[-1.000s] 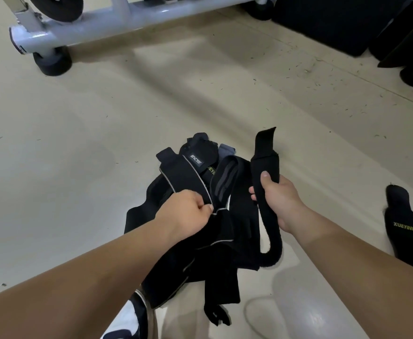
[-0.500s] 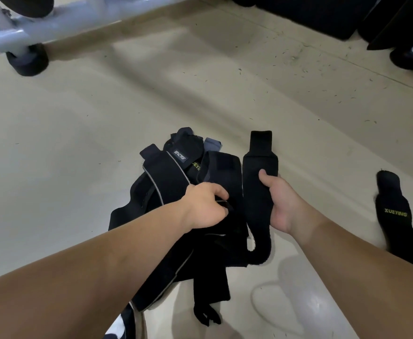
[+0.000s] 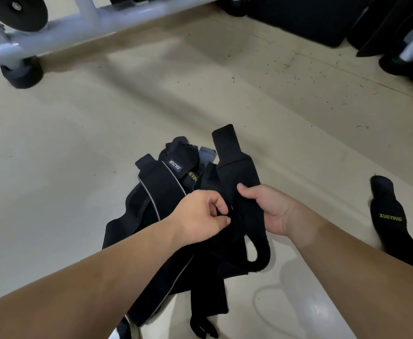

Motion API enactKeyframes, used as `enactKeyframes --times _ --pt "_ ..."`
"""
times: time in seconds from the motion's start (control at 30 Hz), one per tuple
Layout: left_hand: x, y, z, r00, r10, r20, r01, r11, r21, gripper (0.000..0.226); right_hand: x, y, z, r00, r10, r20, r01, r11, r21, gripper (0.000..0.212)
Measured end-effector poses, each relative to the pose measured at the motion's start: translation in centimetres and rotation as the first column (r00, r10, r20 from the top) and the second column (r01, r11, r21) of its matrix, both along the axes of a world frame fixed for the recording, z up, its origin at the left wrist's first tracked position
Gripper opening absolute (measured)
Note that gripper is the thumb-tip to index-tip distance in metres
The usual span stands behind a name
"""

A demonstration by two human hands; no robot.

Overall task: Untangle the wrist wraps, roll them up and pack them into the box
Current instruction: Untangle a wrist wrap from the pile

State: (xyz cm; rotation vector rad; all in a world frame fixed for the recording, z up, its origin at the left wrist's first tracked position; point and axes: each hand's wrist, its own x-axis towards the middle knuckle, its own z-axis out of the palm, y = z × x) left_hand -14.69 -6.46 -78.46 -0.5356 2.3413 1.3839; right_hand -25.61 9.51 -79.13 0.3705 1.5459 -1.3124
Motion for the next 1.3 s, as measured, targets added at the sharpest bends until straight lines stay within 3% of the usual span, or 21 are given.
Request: enactKeyframes --times 0.1,0.2,0.33,0.43,0.57,0.63,0.67,0.7,0.77,0.8,0.83,0.9,0.93,1.03,1.17,1.3 --pt "1.1 -1.5 -0.1 0.997 -0.057 -0.045 0.049 0.987 -0.156 0.021 -0.8 0.2 0.6 0.979 -0.194 -0.060 0.196 0.980 0.026 0.029" --pt "2.3 -2.8 -0.4 0.991 -0.132 0.011 0.128 0.927 -0.352 0.018 -2.0 1.2 1.8 0.908 -0.414 -0.069 0.412 0.910 -0.036 0.028" --pt "2.4 -3.1 0.2 0.963 -0.211 0.169 0.271 0.745 -0.610 0.017 -1.7 1.8 4.2 0.882 -0.470 -0.041 0.460 0.877 -0.138 0.025" --pt "1.9 -2.0 1.6 0.909 -0.289 0.300 0.417 0.633 -0.652 0.029 -1.2 1.9 6.4 0.865 -0.498 -0.060 0.480 0.857 -0.186 0.025" --pt "1.5 -0.5 3.1 0.961 -0.202 0.190 0.271 0.825 -0.495 0.022 -1.0 3.3 9.6 0.872 -0.479 -0.100 0.450 0.866 -0.218 0.020" --pt "0.6 0.3 4.5 0.998 0.002 0.062 0.014 0.965 -0.261 0.023 -0.3 3.6 10.8 0.900 -0.420 -0.118 0.392 0.898 -0.201 0.021" --pt "0.1 0.8 5.6 0.989 0.132 0.062 -0.127 0.988 -0.084 0.027 0.0 3.6 11.2 0.912 -0.391 -0.125 0.364 0.911 -0.191 0.023" --pt "-0.4 1.2 6.7 0.964 0.236 0.119 -0.247 0.965 0.089 0.038 0.2 3.6 11.6 0.921 -0.367 -0.134 0.341 0.922 -0.181 0.024" --pt "-1.0 1.8 8.2 0.918 0.289 0.271 -0.384 0.821 0.423 0.077 0.4 3.5 12.6 0.927 -0.345 -0.146 0.320 0.932 -0.171 0.026" --pt "-0.7 2.1 8.7 0.920 0.266 0.288 -0.384 0.756 0.529 0.086 0.4 3.5 13.0 0.929 -0.338 -0.153 0.312 0.935 -0.171 0.027" --pt "-0.2 2.4 9.5 0.938 0.232 0.257 -0.342 0.738 0.582 0.079 0.4 3.5 13.5 0.930 -0.333 -0.158 0.305 0.936 -0.178 0.027" --pt "0.6 2.7 10.7 0.978 0.179 0.103 -0.207 0.828 0.522 0.035 0.1 3.7 14.6 0.932 -0.323 -0.164 0.291 0.937 -0.192 0.031" --pt "0.5 2.8 11.4 0.984 0.175 0.026 -0.167 0.868 0.468 0.024 0.0 3.8 15.2 0.933 -0.316 -0.169 0.284 0.940 -0.188 0.033" --pt "-0.2 2.3 14.8 0.963 0.260 -0.066 -0.184 0.820 0.543 0.029 0.2 3.5 18.1 0.932 -0.294 -0.210 0.269 0.953 -0.141 0.038" --pt "-2.1 2.1 21.1 0.915 0.398 -0.070 -0.259 0.709 0.656 0.028 1.5 3.6 21.6 0.925 -0.244 -0.292 0.242 0.969 -0.046 0.034" --pt "-2.3 2.7 26.8 0.913 0.405 -0.038 -0.282 0.697 0.659 0.024 3.3 4.1 25.8 0.918 -0.319 -0.236 0.273 0.939 -0.207 0.055"
